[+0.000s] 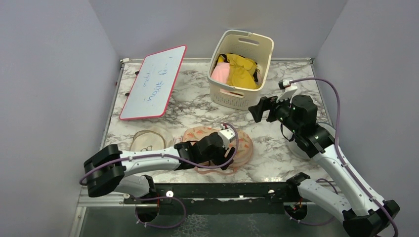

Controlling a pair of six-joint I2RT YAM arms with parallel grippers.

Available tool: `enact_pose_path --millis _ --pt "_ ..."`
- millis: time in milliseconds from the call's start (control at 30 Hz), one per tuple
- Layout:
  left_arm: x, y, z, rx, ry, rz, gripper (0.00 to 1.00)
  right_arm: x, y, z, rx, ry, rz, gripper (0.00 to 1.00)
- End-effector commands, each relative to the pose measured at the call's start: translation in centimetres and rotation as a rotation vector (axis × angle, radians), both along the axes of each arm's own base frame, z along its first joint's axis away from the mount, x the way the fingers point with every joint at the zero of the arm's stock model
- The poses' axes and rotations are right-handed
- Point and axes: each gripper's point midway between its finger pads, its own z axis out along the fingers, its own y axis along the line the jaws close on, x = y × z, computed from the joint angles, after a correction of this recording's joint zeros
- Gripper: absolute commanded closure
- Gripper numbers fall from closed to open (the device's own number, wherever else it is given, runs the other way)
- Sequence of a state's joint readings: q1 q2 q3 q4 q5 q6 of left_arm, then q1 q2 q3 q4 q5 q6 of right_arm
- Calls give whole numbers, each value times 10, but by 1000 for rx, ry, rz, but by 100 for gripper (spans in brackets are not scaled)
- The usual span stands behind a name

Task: Unzip the laundry bag and remove the bra
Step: Close the laundry bag at the center of the board.

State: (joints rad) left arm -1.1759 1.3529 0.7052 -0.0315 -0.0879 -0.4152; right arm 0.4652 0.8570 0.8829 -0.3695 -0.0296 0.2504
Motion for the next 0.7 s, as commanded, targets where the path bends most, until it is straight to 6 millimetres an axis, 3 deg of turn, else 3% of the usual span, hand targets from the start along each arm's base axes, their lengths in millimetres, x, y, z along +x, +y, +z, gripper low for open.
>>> enact_pose_path --millis 0,167,333,467,567,667 --pt "3 -18 50 -181 -119 -73 36 -4 5 23 60 -36 18 3" --pt "8 -14 80 -271 -184 -77 26 -4 -2 34 50 -79 -2 2" --pt "40 14 109 -335 -255 57 23 -2 -20 44 31 -136 -86 0" --pt "93 77 157 -357 -434 322 14 0 -38 50 3 -149 -178 0" --pt "122 134 215 -341 -650 511 2 -2 -48 58 -16 -160 -216 0" --pt "136 185 279 -284 -848 660 1 -6 -58 79 -18 -207 -248 0"
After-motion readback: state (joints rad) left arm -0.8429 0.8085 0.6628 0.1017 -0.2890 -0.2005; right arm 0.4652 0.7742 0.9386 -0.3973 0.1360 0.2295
